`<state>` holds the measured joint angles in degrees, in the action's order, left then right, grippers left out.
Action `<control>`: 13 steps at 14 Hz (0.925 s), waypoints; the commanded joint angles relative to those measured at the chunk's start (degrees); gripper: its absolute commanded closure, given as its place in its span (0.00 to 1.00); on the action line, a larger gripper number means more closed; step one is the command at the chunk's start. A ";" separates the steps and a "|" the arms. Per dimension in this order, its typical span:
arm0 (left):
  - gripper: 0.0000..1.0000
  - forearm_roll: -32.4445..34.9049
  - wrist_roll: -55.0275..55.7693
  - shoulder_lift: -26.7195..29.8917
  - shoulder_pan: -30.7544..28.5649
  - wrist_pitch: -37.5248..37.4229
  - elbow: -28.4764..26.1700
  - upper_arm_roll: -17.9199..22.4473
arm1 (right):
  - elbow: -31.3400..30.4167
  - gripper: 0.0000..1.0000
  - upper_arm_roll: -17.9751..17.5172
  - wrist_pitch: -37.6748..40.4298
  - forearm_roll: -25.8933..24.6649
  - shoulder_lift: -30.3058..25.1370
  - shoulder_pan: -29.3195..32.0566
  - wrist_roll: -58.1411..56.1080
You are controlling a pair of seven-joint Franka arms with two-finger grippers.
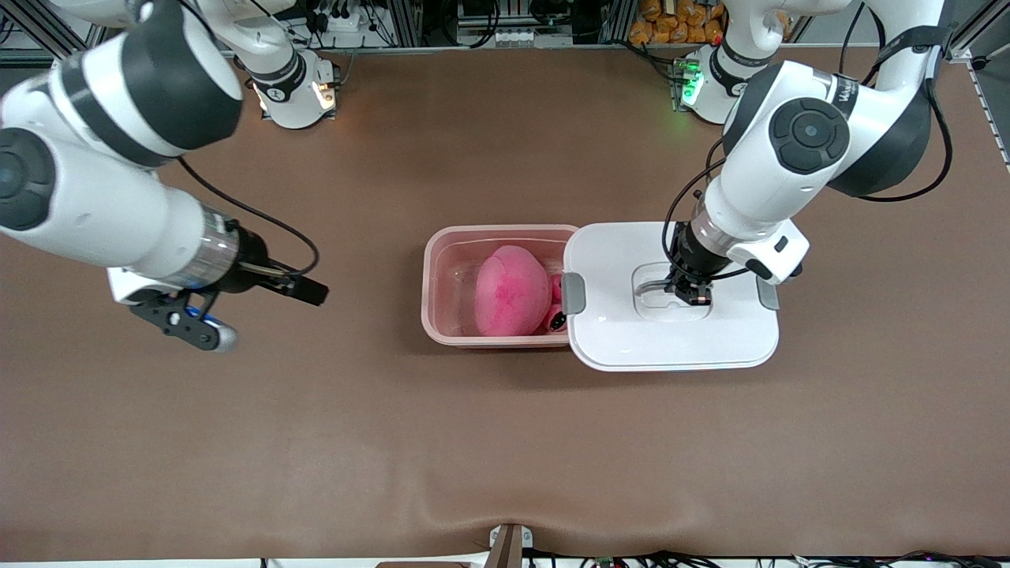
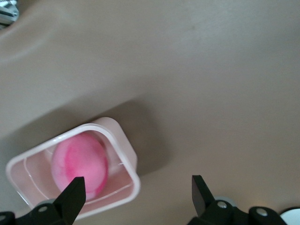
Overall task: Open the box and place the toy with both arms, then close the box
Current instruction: 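Carry the lid toward the box with the left gripper while the right gripper withdraws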
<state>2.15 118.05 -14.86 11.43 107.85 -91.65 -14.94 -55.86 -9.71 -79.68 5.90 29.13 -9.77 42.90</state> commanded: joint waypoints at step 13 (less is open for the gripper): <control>1.00 0.84 12.55 -12.47 15.82 -1.86 10.44 1.14 | -1.97 0.00 2.94 14.45 -7.40 -12.16 10.65 -38.46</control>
<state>2.20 129.10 -26.25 25.46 107.06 -83.95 -14.70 -55.89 -8.24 -66.66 -0.80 19.65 0.66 9.45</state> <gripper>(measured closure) 0.930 0.000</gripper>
